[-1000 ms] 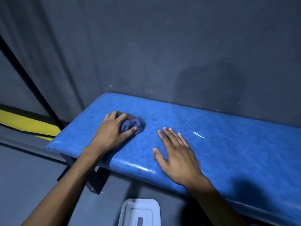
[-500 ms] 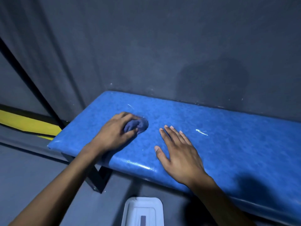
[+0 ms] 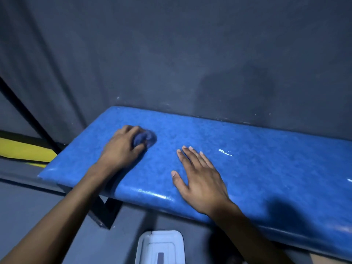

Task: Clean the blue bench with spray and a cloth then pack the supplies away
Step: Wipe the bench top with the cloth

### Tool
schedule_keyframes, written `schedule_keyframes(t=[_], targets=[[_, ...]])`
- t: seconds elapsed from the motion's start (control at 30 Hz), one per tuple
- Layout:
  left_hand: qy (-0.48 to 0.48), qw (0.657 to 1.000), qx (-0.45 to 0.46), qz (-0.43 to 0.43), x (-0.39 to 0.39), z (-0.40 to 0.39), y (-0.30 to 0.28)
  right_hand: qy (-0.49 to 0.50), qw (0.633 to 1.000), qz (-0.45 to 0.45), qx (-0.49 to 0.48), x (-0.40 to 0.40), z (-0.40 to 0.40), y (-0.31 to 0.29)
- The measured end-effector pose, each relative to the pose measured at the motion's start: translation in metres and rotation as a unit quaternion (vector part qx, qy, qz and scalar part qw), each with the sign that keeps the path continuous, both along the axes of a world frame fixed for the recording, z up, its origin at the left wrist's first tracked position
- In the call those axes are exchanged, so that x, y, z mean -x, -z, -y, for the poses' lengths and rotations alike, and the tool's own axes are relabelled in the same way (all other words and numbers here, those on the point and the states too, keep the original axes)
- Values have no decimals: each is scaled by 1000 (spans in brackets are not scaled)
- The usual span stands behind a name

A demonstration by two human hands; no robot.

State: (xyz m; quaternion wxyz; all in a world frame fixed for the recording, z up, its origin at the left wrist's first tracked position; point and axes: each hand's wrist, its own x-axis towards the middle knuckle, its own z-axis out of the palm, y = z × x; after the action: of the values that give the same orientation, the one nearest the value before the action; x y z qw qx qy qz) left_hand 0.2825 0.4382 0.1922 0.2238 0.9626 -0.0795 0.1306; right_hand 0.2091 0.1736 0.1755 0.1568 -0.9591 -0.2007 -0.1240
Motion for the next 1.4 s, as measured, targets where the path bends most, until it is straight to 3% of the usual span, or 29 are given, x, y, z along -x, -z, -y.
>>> schedule_keyframes(t=[0.07,0.13,0.3,0.4,0.47,0.67,0.8,0.93,1.07,1.2,1.3,1.4], targets=[[-88,996,0,7,-29,-9,-3,3,1000,3,-3,0,-1,0],[-114,993,9,-18,-58,4,-8,4,1000,2,2,0,-1,0],[-23,999,9,-27,-38,51,-12,0,1000,0,7,0,1,0],[60,998,22,-21,5,34,-5,-5,1000,-5,2,0,2,1],[65,998,12,-26,5,15,-2,-3,1000,-5,2,0,1,1],[-93,995,0,-21,-63,22,-8,3,1000,-3,-5,-2,0,2],[-6,1000,0,-30,-38,49,-14,3,1000,3,-5,-1,1,1],[59,998,5,-2,28,25,-8,-1,1000,-3,-11,0,1,2],[-22,999,3,23,5,-6,-2,3,1000,-3,-18,-1,1,2],[-88,996,-5,-8,-29,9,-9,4,1000,-3,-20,0,1,2],[-10,1000,-16,5,5,8,-11,-1,1000,-3,-18,0,0,2],[153,988,19,-26,34,-2,-18,2,1000,-3,-24,-1,0,2]])
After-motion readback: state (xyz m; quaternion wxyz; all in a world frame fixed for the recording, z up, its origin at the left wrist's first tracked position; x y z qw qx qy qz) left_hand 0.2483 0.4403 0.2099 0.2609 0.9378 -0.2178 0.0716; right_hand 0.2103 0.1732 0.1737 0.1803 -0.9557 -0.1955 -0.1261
